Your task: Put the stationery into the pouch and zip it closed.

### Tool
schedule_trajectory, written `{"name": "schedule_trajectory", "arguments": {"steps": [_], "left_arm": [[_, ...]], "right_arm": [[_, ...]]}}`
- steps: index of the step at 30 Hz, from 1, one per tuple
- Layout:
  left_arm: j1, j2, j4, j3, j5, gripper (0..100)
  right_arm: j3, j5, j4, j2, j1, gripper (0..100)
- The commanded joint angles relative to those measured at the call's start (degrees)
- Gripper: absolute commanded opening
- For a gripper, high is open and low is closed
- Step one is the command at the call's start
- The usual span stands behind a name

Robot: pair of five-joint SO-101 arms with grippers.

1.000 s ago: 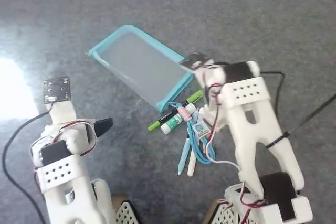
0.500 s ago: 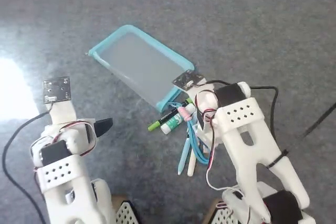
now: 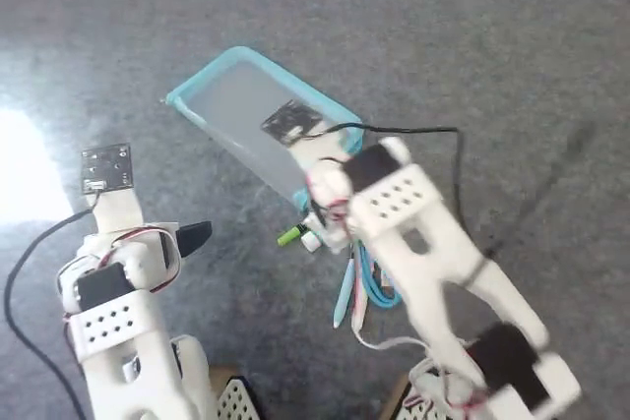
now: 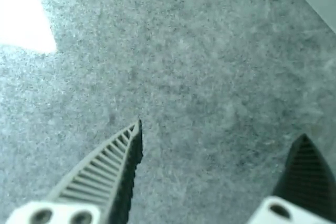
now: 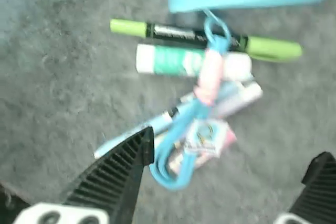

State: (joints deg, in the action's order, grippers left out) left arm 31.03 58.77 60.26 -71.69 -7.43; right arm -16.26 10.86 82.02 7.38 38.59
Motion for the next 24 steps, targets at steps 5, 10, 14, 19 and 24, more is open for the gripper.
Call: {"name": "schedule_trajectory", "arguments": {"steps": [5, 10, 14, 19, 24], "left_arm": [[8.70, -0.26, -0.88, 1.71, -0.88, 41], [7.82, -0.26, -0.88, 1.54, -1.49, 41], [7.82, -0.26, -0.88, 1.54, -1.49, 41], [7.82, -0.26, -0.97, 1.54, -1.49, 41], [7.82, -0.26, -1.05, 1.54, -1.49, 41]], "right_arm": [[5.19, -1.23, -5.23, -11.21, 4.62, 42.4], [7.21, -1.23, -5.76, -13.05, 4.00, 42.2], [7.30, -0.70, -6.46, -15.87, 1.45, 33.3], [7.12, 0.62, -8.40, -19.12, -2.07, 30.4], [7.12, 0.53, -8.31, -19.65, -2.68, 27.4]]}}
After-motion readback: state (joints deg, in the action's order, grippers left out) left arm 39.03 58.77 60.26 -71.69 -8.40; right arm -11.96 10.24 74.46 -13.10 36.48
